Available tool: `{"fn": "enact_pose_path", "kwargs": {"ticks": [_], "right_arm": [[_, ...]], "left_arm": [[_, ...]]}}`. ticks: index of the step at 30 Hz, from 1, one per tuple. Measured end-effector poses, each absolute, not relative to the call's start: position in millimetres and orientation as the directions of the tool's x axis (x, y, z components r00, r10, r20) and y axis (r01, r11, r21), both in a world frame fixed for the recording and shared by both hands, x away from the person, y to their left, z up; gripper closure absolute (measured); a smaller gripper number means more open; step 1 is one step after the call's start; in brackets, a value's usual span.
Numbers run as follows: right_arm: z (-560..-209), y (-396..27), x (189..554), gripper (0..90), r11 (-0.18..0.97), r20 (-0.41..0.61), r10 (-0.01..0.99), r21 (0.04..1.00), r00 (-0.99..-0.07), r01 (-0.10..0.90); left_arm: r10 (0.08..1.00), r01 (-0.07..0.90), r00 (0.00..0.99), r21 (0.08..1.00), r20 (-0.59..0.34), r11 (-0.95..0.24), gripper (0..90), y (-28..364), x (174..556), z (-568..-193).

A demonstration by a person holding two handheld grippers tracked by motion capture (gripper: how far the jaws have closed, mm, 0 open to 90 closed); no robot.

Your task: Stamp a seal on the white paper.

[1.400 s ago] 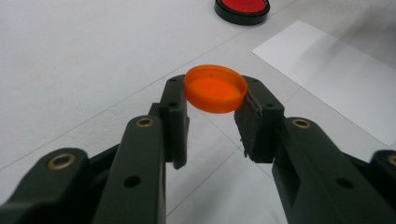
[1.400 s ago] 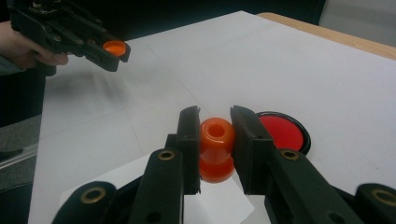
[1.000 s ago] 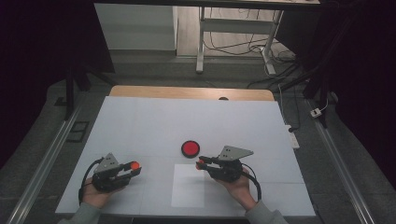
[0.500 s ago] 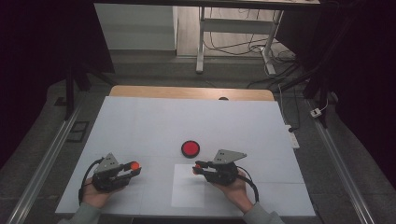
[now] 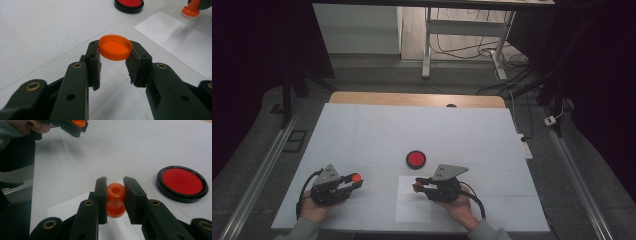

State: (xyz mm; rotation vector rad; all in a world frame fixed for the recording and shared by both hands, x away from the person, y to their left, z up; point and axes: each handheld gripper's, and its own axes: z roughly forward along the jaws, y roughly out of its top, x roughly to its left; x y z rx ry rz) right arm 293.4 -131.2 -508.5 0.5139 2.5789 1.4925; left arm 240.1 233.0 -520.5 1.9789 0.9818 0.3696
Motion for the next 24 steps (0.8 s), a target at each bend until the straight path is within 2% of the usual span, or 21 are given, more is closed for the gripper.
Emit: {"fn": "enact_pose_path", "kwargs": {"ticks": [24], "right_arm": [[-523.2,-121.2,291.4,72.4,0.524,0.051,0.327,0.822,-0.944,0.226]], "left_arm": [[0.755,0.496,0.648,0.809,-0.102,-0.316,65.0,231.7,239.7,-520.7]]}}
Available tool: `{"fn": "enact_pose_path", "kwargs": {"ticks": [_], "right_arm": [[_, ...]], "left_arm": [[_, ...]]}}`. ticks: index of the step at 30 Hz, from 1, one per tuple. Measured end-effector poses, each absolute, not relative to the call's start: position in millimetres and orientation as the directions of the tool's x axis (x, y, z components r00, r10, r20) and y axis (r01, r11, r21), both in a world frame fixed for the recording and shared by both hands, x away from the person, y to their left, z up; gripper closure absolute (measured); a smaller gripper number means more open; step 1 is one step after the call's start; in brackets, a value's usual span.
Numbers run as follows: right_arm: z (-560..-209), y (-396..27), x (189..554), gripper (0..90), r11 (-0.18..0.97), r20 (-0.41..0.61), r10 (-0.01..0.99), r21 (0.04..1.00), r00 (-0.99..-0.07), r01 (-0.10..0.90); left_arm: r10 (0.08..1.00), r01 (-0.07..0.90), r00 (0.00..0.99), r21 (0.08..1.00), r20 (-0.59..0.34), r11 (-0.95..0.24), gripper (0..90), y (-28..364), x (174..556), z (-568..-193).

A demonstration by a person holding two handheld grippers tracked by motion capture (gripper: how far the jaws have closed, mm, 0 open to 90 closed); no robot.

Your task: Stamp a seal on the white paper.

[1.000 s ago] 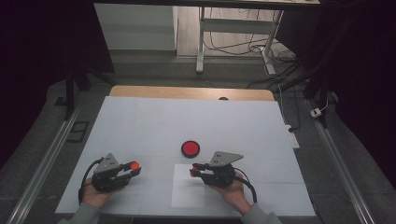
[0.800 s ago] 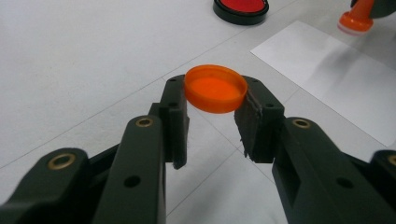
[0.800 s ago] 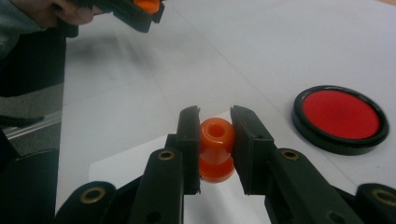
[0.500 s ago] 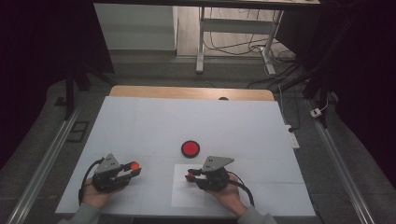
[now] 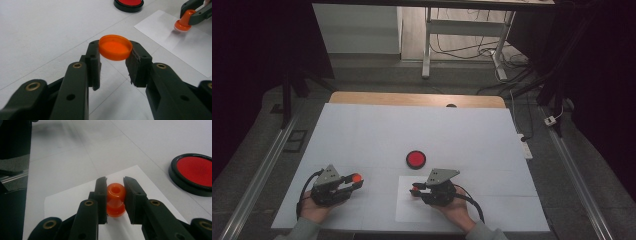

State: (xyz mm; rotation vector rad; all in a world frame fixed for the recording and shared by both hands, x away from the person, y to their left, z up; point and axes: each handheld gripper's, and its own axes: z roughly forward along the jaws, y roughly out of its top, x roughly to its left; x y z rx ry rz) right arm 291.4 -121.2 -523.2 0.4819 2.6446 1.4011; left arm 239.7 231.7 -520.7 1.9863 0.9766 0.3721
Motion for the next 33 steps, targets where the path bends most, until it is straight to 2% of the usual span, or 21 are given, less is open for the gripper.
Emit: {"fn": "enact_pose_path", "kwargs": {"ticks": [33], "right_arm": [[-533.1,-120.1,290.9,72.5,0.536,0.054,0.327,0.812,-0.943,0.233]], "left_arm": [[0.752,0.493,0.651,0.809,-0.1,-0.32,65.0,231.8,238.6,-520.1]]}}
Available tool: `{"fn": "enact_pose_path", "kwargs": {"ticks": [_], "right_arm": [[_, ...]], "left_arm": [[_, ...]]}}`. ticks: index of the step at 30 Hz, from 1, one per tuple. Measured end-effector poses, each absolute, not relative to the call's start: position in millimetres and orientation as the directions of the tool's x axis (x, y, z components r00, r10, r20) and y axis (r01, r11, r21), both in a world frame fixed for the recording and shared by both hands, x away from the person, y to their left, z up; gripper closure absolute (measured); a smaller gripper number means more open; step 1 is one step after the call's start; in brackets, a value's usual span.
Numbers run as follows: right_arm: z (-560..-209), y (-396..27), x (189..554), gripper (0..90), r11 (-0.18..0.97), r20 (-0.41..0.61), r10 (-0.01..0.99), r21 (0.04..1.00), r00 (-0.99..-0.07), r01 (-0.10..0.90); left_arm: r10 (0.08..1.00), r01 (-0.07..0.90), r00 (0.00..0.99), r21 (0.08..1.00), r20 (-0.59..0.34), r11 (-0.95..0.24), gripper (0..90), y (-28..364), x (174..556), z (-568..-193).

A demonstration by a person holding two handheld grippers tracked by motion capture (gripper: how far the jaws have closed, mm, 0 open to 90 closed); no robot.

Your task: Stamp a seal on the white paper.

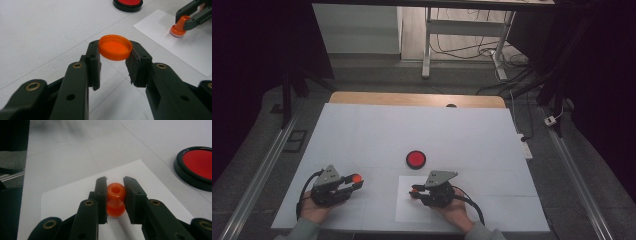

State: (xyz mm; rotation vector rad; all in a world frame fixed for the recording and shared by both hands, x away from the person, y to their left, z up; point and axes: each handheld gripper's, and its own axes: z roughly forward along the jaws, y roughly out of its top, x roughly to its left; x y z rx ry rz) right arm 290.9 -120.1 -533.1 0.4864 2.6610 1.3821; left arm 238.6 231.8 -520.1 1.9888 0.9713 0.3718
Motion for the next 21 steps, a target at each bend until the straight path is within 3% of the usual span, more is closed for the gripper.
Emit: {"fn": "enact_pose_path", "kwargs": {"ticks": [21], "right_arm": [[-535.7,-119.5,284.9,72.8,0.543,0.001,0.325,0.819,-0.946,0.188]], "left_arm": [[0.755,0.495,0.648,0.809,-0.101,-0.316,65.0,232.5,238.0,-519.9]]}}
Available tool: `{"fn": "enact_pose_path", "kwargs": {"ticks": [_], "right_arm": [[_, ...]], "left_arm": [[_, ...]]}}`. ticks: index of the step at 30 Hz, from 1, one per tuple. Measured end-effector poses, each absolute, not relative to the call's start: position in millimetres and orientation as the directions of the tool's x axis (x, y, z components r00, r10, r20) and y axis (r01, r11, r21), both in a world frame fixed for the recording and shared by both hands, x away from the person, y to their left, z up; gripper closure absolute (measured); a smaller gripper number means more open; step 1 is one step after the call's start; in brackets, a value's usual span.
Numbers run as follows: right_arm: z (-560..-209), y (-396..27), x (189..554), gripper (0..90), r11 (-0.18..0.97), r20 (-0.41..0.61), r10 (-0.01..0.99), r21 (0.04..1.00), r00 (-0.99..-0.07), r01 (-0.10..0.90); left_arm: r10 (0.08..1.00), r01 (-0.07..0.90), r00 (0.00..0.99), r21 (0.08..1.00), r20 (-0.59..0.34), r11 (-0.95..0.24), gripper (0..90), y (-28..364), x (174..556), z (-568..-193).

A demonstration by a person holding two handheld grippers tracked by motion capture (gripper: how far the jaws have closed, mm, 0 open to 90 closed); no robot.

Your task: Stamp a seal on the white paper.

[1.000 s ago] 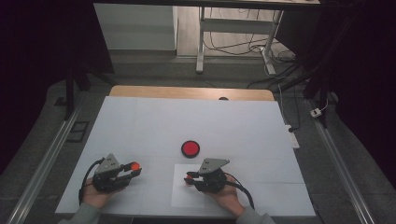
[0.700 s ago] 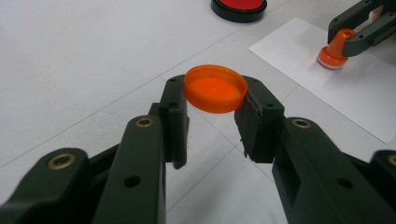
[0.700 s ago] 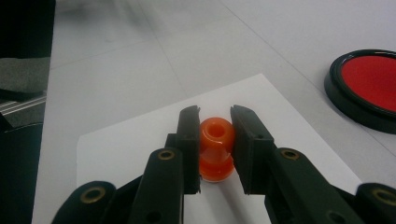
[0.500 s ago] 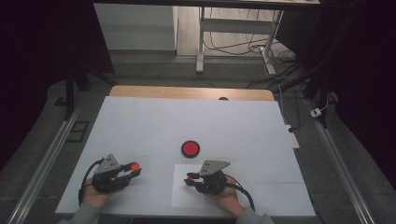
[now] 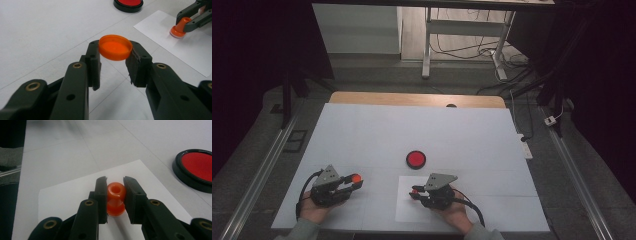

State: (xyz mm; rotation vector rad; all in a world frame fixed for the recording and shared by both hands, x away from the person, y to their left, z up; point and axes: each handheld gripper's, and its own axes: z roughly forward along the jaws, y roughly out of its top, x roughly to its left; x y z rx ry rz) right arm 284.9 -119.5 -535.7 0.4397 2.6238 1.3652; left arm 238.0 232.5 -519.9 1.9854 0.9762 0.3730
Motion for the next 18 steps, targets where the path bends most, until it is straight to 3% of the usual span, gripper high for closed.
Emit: {"fn": "enact_pose_path", "kwargs": {"ticks": [18], "right_arm": [[-536.1,-119.5,284.3,72.8,0.546,-0.004,0.325,0.817,-0.946,0.184]], "left_arm": [[0.756,0.493,0.647,0.811,-0.099,-0.316,65.0,232.7,237.2,-519.4]]}}
